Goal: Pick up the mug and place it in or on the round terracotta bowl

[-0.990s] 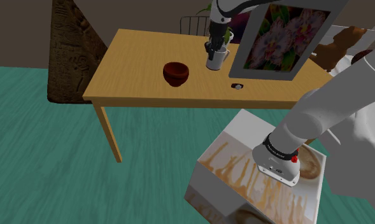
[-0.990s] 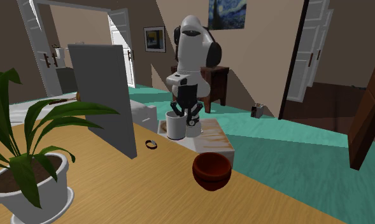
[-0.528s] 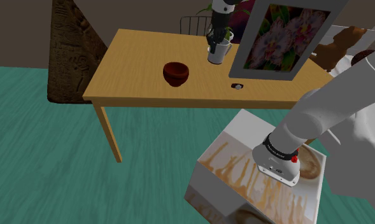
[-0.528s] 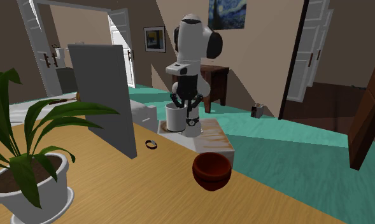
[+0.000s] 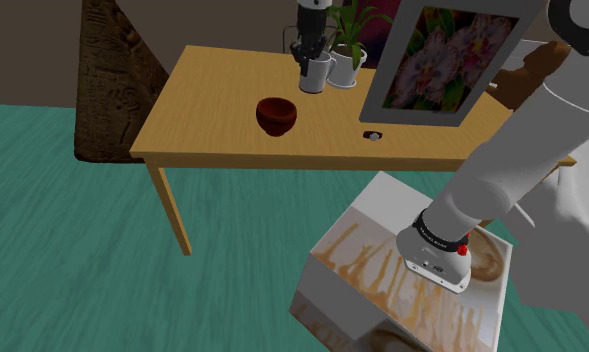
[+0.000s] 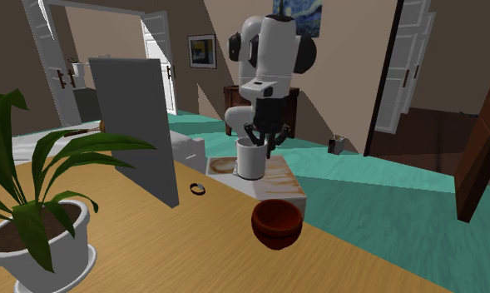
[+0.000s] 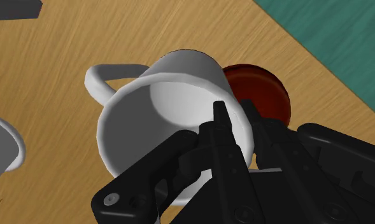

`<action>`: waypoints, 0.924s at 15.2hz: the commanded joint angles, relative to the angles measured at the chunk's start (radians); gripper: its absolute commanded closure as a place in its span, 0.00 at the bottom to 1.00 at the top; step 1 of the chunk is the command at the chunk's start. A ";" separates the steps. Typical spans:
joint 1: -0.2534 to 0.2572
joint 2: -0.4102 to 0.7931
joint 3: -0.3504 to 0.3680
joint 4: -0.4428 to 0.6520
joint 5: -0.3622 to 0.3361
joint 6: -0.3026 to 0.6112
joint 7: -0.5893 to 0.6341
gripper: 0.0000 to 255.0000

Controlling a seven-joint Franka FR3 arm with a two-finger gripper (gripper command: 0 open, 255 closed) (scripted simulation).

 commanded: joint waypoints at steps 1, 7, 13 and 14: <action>0.012 0.060 0.014 0.084 -0.003 -0.025 0.027 1.00; 0.052 0.226 0.047 0.302 -0.018 -0.082 0.097 1.00; 0.051 0.227 0.046 0.222 -0.020 -0.002 0.102 1.00; 0.051 0.228 0.046 0.210 -0.020 0.011 0.103 1.00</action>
